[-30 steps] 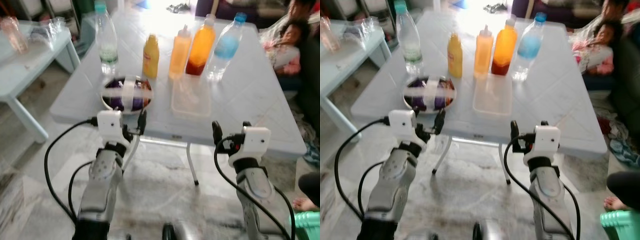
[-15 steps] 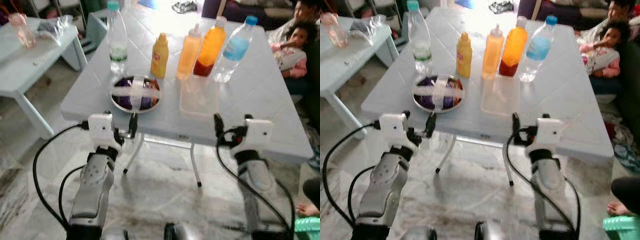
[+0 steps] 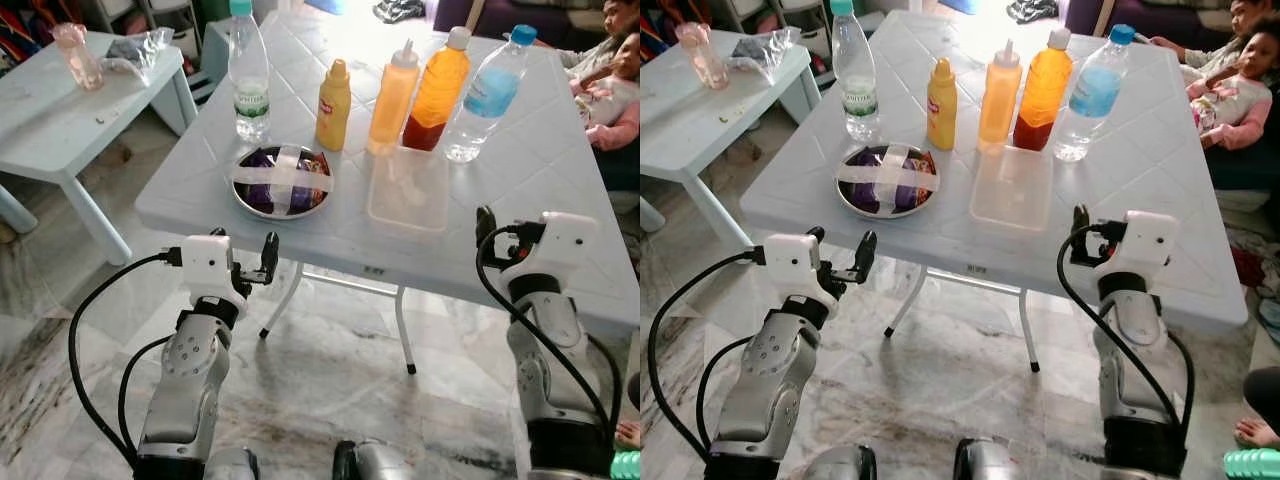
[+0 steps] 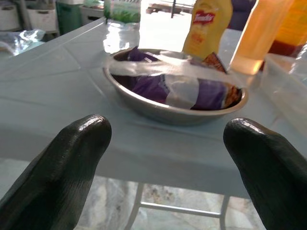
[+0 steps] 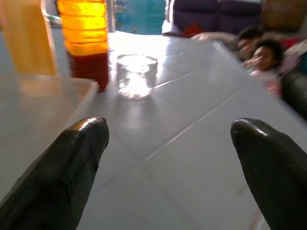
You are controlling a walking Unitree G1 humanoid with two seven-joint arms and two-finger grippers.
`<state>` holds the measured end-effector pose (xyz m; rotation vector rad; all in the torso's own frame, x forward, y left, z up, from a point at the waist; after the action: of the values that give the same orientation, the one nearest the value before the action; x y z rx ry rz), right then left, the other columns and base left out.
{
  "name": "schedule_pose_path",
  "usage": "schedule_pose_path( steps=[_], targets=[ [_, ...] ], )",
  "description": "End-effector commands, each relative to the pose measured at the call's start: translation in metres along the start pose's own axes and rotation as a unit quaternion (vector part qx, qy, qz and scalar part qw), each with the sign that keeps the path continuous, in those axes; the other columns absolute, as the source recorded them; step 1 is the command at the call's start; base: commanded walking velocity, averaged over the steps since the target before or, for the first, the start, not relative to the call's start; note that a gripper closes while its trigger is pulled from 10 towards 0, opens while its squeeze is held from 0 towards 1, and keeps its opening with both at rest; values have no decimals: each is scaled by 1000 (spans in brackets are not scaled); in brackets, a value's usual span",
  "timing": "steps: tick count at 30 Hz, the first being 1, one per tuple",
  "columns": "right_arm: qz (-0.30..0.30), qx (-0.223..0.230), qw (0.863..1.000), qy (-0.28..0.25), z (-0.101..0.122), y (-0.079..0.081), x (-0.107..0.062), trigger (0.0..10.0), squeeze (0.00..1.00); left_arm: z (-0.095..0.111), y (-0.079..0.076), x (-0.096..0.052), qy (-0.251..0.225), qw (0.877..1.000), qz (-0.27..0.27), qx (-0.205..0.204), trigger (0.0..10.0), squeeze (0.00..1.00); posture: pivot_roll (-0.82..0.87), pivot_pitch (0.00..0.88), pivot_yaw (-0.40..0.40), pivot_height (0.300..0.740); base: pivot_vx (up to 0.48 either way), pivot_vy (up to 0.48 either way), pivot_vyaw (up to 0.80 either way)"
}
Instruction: Restocking fridge
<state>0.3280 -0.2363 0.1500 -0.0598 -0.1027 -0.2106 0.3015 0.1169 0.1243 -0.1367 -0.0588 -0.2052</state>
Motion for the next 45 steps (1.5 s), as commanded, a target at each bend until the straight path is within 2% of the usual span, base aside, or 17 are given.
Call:
schedule_pose_path(
  steps=[1, 3, 5, 6, 7, 9, 12, 16, 18, 21, 29, 37, 38, 39, 40, 41, 45],
  targets=[
    [-12, -17, 1000, -3, 5, -3, 7, 10000, 0, 1, 1, -3, 2, 1000, -6, 3, 10000, 0, 94, 161, -24, 740, 0, 0, 0],
    [-5, -23, 999, -24, 11, -1, 9, 10000, 0, 0, 4, -3, 4, 1000, -5, 6, 10000, 0, 94, 162, -24, 740, 0, 0, 0],
    [20, 24, 999, -20, 11, 4, 9, 10000, 0, 0, 6, -3, 6, 1000, -3, 8, 10000, 0, 97, 164, -21, 740, 0, 0, 0],
    [20, 24, 999, -20, 11, 4, 9, 10000, 0, 0, 6, -3, 6, 1000, -3, 8, 10000, 0, 97, 164, -21, 740, 0, 0, 0],
    [41, 77, 996, -9, 8, 9, 9, 10000, 0, 1, 6, -3, 7, 1000, -2, 9, 10000, 0, 103, 168, -19, 740, 0, 0, 0],
    [47, 93, 995, -6, 7, 11, 9, 10000, 0, 1, 5, -4, 7, 1000, -3, 9, 10000, 0, 103, 168, -19, 740, 0, 0, 0],
    [112, 172, 978, 30, -7, 35, 6, 10000, 0, 0, 4, -5, 11, 1000, -5, 2, 10000, 0, 104, 169, -15, 740, 0, 0, 0],
    [119, 190, 973, 44, -15, 39, 5, 10000, 0, -1, 5, -6, 13, 1000, -2, 3, 10000, 0, 110, 171, -17, 740, 0, 0, 0],
    [160, 223, 960, 46, -14, 51, 4, 10000, 0, -1, 6, -8, 13, 1000, -4, 14, 10000, 0, 118, 173, -19, 740, 0, 0, 0],
    [175, 249, 951, 45, -12, 57, 5, 10000, 0, -1, 5, -7, 13, 1000, -4, 12, 10000, 0, 121, 171, -24, 740, 0, 0, 0],
    [194, 294, 934, 54, -13, 63, 9, 10000, 0, -1, 6, -8, 14, 1000, 0, 12, 10000, 0, 124, 171, -27, 740, 0, 0, 0],
    [184, 317, 927, 73, -21, 61, 10, 10000, 0, 0, 8, -5, 12, 1000, 5, 14, 10000, 0, 130, 167, -35, 740, 0, 0, 0],
    [179, 326, 925, 77, -23, 60, 11, 9451, 0, 0, 8, -6, 12, 1000, 5, 15, 10000, 0, 129, 167, -35, 740, 0, 0, 0],
    [176, 330, 924, 78, -24, 59, 11, 9451, 0, 0, 8, -6, 12, 1000, 5, 15, 10000, 0, 129, 167, -35, 740, 0, 0, 0],
    [180, 326, 925, 78, -25, 59, 12, 5490, 0, 0, 7, -6, 13, 1000, 5, 15, 10000, 0, 129, 167, -37, 740, 0, 0, 0],
    [184, 323, 925, 77, -24, 60, 12, 0, 0, -1, 7, -6, 13, 1000, 4, 15, 10000, 0, 130, 166, -37, 740, 0, 0, 0],
    [183, 331, 923, 68, -21, 60, 14, 0, 0, -2, 6, -6, 14, 1000, 3, 16, 10000, 0, 132, 163, -41, 740, 0, 0, 0]
  ],
)
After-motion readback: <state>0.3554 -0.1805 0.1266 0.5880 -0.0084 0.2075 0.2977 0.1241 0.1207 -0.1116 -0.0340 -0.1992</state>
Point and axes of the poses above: a point about 5 cm out from each wrist's last joint towards the gripper, its own x axis pointing out of the wrist towards the gripper, its own z axis along the axis of the wrist's last joint, y = z × x, the point moved 3 cm from there along x, pointing out of the wrist towards the gripper, and after that the axes turned 2 degrees about -x, right-handed, at the moved point
